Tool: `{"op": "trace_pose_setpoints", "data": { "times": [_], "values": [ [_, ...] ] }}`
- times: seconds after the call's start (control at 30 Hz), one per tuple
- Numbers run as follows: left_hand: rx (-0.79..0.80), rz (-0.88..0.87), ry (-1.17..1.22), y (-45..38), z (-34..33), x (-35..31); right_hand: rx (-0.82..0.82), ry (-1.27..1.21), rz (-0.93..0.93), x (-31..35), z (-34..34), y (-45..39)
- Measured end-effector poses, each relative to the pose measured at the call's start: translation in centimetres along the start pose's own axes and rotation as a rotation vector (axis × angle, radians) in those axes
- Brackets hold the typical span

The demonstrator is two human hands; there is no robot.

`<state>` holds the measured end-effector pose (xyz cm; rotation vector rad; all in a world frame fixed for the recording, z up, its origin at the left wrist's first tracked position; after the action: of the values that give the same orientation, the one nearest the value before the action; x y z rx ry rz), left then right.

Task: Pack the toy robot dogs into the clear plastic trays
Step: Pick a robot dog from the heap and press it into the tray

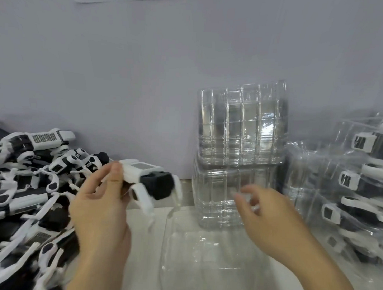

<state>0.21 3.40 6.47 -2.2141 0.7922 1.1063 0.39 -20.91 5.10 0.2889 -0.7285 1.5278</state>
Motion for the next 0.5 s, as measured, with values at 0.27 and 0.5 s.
{"op": "trace_pose_setpoints", "data": {
  "times": [0.27, 0.5],
  "values": [
    [0.156, -0.231, -0.21, 4.8, -4.5, 1.1, 0.141, -0.76, 0.253, 5.1, -0.7, 1.6],
    [0.414, -0.027, -0.274, 3.6, -4.0, 0.3, 0.008, -1.104, -0.103, 2.5, 0.0, 0.3]
  ]
}}
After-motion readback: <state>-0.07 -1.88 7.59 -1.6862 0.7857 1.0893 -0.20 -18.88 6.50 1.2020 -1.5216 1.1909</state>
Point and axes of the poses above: each hand's wrist, its own y-axis away from the middle knuckle, its own z-axis out of the back of the hand, x = y × z, the point moved 1 cm from there along -y, towards the middle knuckle
